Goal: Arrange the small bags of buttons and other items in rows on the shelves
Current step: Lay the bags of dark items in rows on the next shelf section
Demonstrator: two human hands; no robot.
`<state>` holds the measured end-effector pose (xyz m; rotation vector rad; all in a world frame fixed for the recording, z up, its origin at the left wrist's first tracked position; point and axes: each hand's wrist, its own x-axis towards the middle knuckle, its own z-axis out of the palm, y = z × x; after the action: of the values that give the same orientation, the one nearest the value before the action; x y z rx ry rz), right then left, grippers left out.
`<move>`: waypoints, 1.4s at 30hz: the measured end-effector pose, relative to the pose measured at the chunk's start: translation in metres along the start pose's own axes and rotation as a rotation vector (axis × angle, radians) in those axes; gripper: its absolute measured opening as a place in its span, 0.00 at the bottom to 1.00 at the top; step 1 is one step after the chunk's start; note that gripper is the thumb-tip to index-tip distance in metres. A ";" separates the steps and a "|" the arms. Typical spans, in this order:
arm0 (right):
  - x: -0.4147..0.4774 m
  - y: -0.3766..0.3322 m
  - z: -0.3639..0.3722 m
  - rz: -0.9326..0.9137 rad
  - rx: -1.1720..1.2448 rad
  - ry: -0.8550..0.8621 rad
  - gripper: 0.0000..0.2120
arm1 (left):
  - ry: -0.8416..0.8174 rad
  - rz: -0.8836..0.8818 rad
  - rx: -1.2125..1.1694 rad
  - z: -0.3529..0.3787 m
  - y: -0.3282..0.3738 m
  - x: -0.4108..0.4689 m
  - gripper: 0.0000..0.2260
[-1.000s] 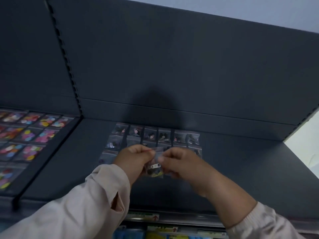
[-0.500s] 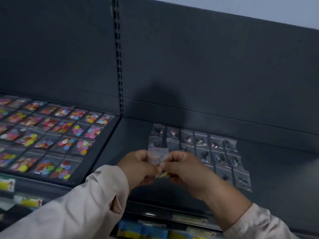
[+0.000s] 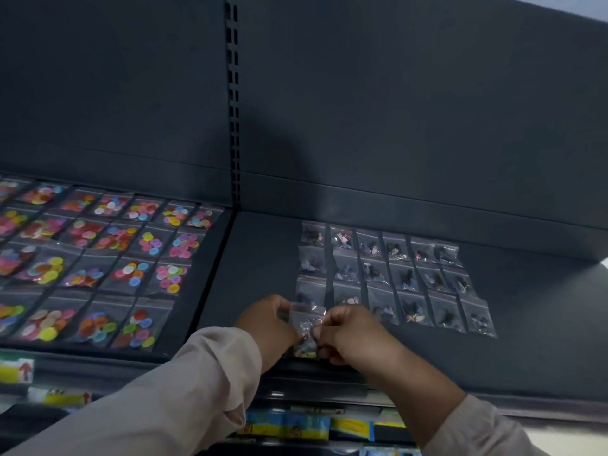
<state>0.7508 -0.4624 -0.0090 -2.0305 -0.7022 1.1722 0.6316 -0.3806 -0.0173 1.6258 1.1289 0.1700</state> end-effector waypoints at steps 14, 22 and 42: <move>0.004 0.000 0.007 0.025 -0.140 0.167 0.09 | -0.058 0.366 0.459 -0.009 -0.010 -0.004 0.16; 0.004 0.002 0.011 -0.006 -0.255 0.240 0.12 | -0.104 0.389 0.552 -0.008 -0.017 0.004 0.10; -0.020 -0.020 0.024 -0.636 -0.813 0.373 0.15 | 0.350 0.572 0.850 -0.068 -0.021 -0.036 0.22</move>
<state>0.7185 -0.4575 0.0087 -2.2562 -1.6442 0.1099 0.5586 -0.3616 0.0078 2.7509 1.0137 0.3907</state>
